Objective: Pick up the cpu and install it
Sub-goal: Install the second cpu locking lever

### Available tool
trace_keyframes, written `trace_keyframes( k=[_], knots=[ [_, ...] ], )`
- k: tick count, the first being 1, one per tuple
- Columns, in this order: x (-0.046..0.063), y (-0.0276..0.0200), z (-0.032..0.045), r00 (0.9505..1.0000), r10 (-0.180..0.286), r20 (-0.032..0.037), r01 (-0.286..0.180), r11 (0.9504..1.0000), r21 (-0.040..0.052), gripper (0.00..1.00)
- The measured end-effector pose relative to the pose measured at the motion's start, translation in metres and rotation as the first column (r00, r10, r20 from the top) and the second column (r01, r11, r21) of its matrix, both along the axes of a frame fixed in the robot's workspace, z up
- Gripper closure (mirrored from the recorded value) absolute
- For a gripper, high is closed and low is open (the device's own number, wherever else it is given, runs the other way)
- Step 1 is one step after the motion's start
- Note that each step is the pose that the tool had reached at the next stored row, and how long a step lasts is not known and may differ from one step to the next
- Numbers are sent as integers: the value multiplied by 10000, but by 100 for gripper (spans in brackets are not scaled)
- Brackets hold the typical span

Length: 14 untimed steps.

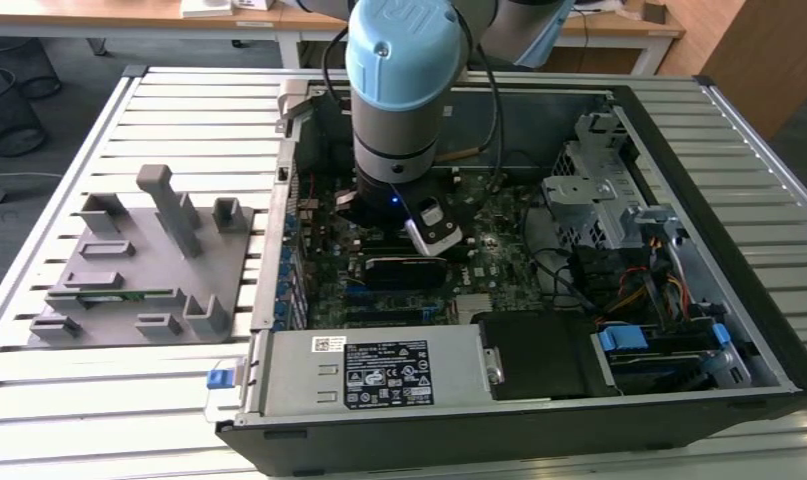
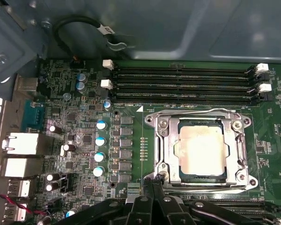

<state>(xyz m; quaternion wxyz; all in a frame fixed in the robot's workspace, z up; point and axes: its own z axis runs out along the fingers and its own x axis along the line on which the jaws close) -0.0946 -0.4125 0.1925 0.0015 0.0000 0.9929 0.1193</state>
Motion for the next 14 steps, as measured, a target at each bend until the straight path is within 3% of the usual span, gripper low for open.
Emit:
trace_keyframes(
  k=[14],
  knots=[
    [-19,38,-7,10000,-1,-3,1,10000,46,89]
  ],
)
